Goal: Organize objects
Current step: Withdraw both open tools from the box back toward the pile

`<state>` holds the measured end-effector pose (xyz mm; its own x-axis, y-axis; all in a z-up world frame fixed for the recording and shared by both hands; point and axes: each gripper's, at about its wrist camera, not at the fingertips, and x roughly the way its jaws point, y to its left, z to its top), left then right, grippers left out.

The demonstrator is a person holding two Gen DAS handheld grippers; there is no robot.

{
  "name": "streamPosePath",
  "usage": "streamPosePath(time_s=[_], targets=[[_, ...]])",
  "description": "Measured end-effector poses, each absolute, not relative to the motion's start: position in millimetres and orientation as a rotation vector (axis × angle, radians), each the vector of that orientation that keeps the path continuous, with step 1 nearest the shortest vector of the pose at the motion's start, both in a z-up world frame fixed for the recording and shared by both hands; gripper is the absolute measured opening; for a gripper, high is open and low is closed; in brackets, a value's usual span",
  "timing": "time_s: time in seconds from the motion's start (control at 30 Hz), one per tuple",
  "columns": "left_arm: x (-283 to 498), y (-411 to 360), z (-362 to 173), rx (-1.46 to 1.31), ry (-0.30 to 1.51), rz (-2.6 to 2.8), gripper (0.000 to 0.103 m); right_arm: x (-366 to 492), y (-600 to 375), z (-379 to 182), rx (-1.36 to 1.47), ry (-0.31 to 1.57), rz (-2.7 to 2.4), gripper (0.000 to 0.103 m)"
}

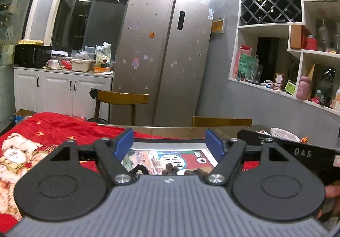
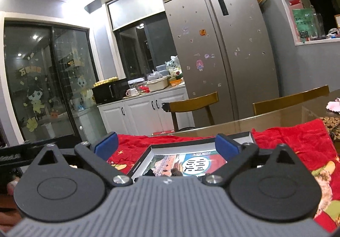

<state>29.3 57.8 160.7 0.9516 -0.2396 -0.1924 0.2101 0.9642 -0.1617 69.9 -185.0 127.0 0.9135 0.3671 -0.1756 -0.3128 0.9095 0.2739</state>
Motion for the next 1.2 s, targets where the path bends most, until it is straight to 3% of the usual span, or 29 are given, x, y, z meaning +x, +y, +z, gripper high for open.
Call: streamPosePath(time_s=[0.4, 1.2], targets=[[-16, 84, 148, -0.144, 0.208, -0.127, 0.080, 37, -198, 118, 0.291, 0.213, 0.279, 0.103], [31, 56, 50, -0.146, 0.439, -0.203, 0.080, 63, -203, 34, 0.326, 0.421, 0.263, 0.103]])
